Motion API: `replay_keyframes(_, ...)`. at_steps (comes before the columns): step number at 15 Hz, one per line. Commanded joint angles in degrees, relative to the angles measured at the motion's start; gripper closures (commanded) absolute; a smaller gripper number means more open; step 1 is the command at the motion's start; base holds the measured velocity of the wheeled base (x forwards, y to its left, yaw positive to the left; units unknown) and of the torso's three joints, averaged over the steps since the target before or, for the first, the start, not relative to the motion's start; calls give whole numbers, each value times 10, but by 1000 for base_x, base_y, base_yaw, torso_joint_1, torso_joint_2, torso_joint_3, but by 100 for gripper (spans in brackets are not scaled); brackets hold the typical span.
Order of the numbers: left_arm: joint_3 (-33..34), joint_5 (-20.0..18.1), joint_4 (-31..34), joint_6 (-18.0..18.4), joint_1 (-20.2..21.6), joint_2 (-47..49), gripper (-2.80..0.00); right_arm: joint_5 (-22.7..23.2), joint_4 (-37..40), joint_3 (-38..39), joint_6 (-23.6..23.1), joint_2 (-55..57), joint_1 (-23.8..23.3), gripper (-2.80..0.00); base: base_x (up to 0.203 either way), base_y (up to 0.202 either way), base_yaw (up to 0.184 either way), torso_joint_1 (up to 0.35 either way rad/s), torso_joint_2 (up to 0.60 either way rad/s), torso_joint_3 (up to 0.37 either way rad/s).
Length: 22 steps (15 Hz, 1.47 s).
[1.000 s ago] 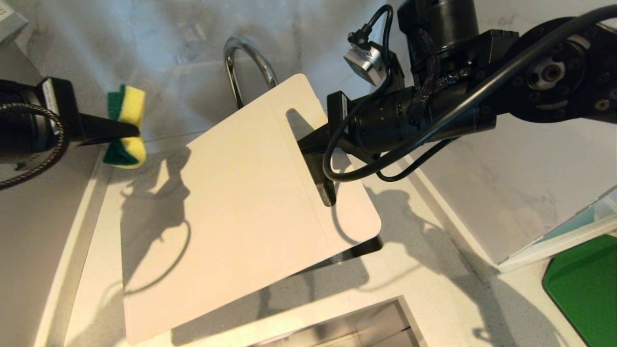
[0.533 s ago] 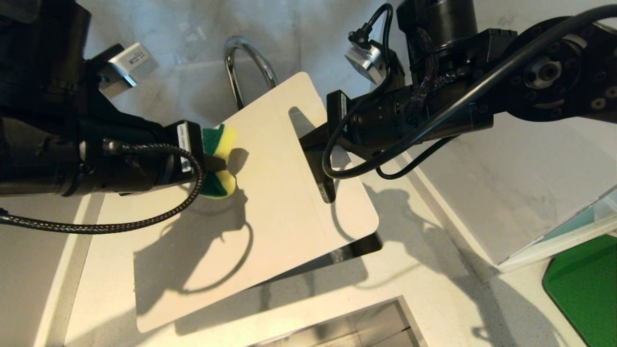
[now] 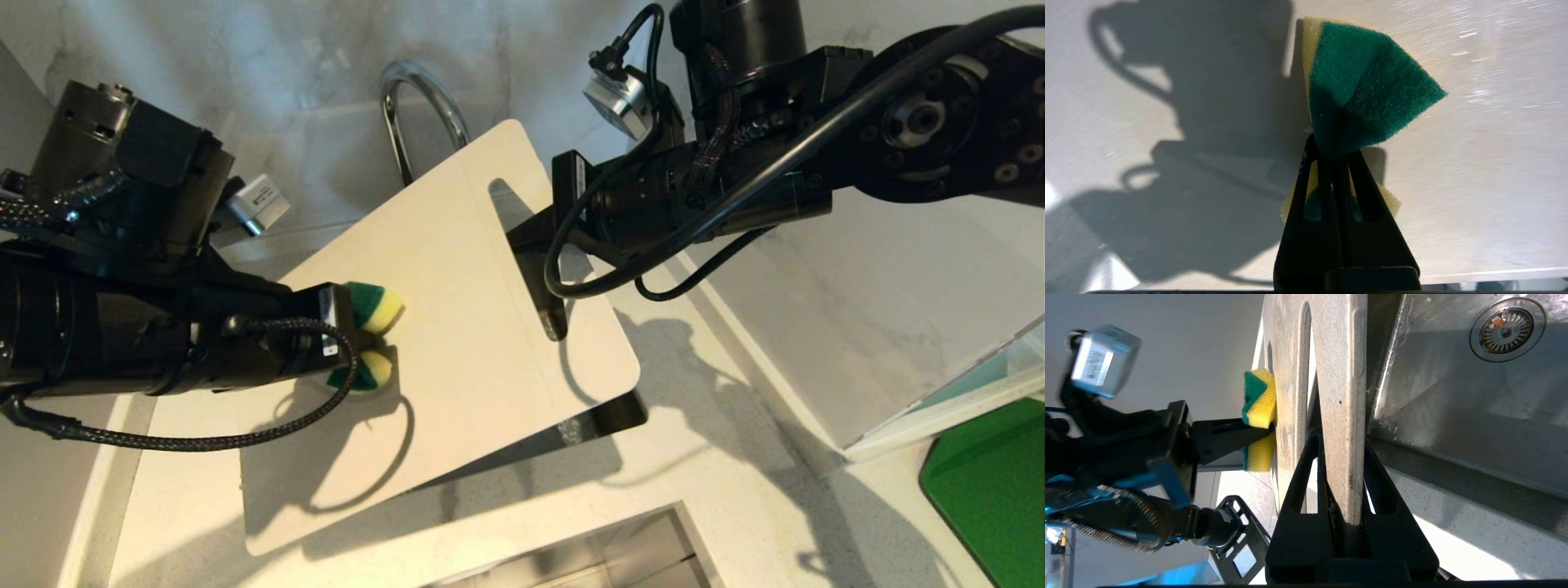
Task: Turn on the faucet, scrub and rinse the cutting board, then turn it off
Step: Scrub the cutting board underwater
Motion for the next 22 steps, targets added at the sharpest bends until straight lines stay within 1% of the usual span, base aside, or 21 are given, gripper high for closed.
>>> replay_keyframes(1, 38, -2, 1, -7, 24, -19, 0, 3, 1, -1, 1, -1, 0, 0, 0, 0, 0, 0, 0, 0)
replay_keyframes(3, 79, -4, -10, -10, 36, -33, 0, 3, 0, -1, 1, -1, 0, 0, 0, 0, 0, 0, 0, 0)
replay_keyframes(4, 107, -4, -28, -10, 40, -40, 0, 3, 0, -1, 1, -2, 0, 0, 0, 0, 0, 0, 0, 0)
replay_keyframes(5, 142, -3, -52, -8, 41, -47, 0, 3, 0, -1, 1, -3, 0, 0, 0, 0, 0, 0, 0, 0)
replay_keyframes(7, 207, -2, -129, -9, 53, -56, 0, 4, 0, -3, 1, -6, 1, 0, 0, 0, 0, 0, 0, 0)
replay_keyframes(8, 231, -3, -162, -9, 75, -60, 0, 4, 1, -3, 1, -7, 0, 0, 0, 0, 0, 0, 0, 0)
replay_keyframes(10, 260, -20, -191, -9, 121, -69, 0, 4, 1, -2, 1, -10, 1, 0, 0, 0, 0, 0, 0, 0)
replay_keyframes(13, 285, -63, -199, -6, 188, -89, 0, 4, 2, -1, 1, -12, 1, 0, 0, 0, 0, 0, 0, 0)
replay_keyframes(16, 294, -91, -199, 5, 250, -108, 0, 4, 2, 2, 1, -16, 1, 0, 0, 0, 0, 0, 0, 0)
replay_keyframes(19, 316, -121, -199, 11, 293, -134, 0, 4, 3, 4, 1, -22, 1, 0, 0, 0, 0, 0, 0, 0)
replay_keyframes(22, 322, -165, -199, 15, 343, -157, 0, 4, 3, 5, 2, -24, 1, 0, 0, 0, 0, 0, 0, 0)
